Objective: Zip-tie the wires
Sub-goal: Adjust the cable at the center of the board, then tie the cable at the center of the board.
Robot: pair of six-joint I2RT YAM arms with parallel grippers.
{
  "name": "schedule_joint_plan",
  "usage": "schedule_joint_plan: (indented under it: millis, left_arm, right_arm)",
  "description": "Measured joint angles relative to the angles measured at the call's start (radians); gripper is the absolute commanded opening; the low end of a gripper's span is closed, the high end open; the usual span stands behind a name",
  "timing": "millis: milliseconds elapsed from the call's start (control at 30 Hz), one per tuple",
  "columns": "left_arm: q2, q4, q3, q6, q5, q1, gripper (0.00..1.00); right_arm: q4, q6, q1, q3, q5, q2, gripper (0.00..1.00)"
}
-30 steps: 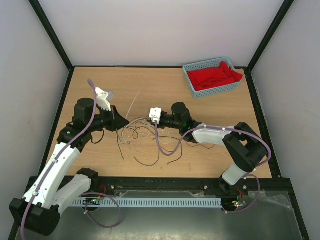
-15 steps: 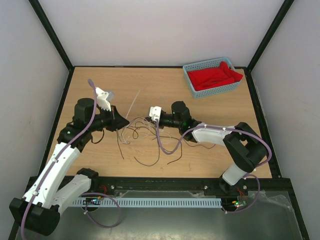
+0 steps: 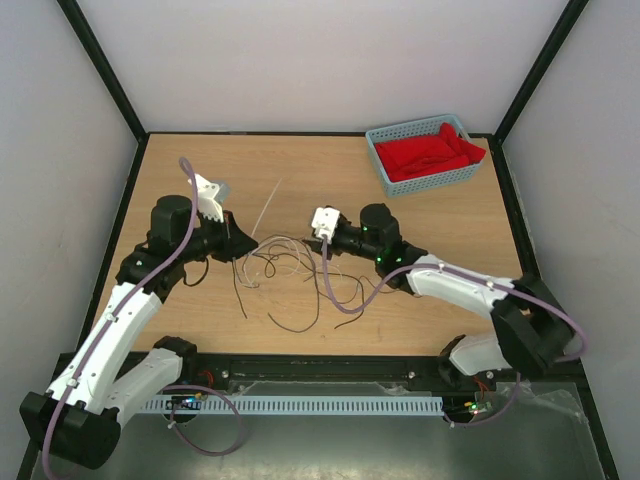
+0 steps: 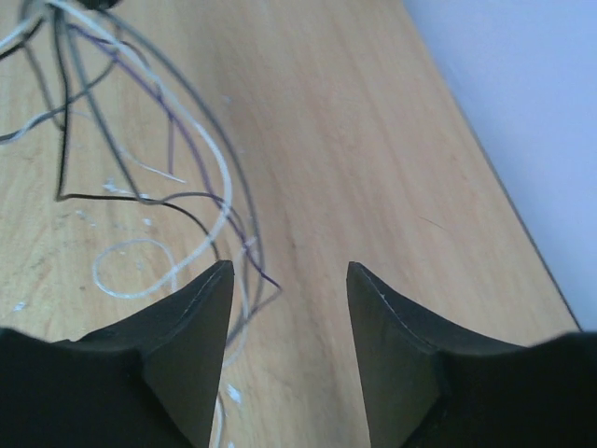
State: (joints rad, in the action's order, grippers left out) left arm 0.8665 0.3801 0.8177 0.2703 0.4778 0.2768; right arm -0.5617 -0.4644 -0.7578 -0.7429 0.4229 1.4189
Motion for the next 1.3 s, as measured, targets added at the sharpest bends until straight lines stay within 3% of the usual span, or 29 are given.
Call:
schedule_joint_plan:
  millis: [167,433,633,867,1100,1200,1300]
  left_arm:
    - [0.0,-0.014,-0.008,-0.023,0.002,0.0,0.0]
    - [-0.001,-0.056,-0.028,-0.042,0.017,0.029,0.0]
    - [-0.009,-0.071,-0.031,-0.061,-0.006,0.098,0.0]
    - [-0.01,-0.076,-0.034,-0.068,-0.034,0.123,0.0]
    - [-0.002,-0.079,-0.034,-0.075,-0.052,0.138,0.0]
    - [0.013,-0.081,-0.034,-0.08,-0.066,0.145,0.0]
    - [0.029,-0.082,-0.034,-0.082,-0.089,0.151,0.0]
  right_arm:
    - [0.133,0.123,0.005,-0.021,-0.157,-0.118,0.65]
    - [0.17,0.692,-0.008,-0.129,-0.246,-0.132,0.62]
    - [0.128,0.958,-0.057,-0.177,-0.313,-0.072,0.62]
    - [0.106,1.094,-0.09,-0.203,-0.312,0.015,0.6]
    - [0.077,1.151,-0.102,-0.222,-0.285,0.068,0.47]
    - [0.063,1.168,-0.108,-0.237,-0.269,0.082,0.36]
    - [0.056,1.181,-0.112,-0.24,-0.249,0.083,0.36]
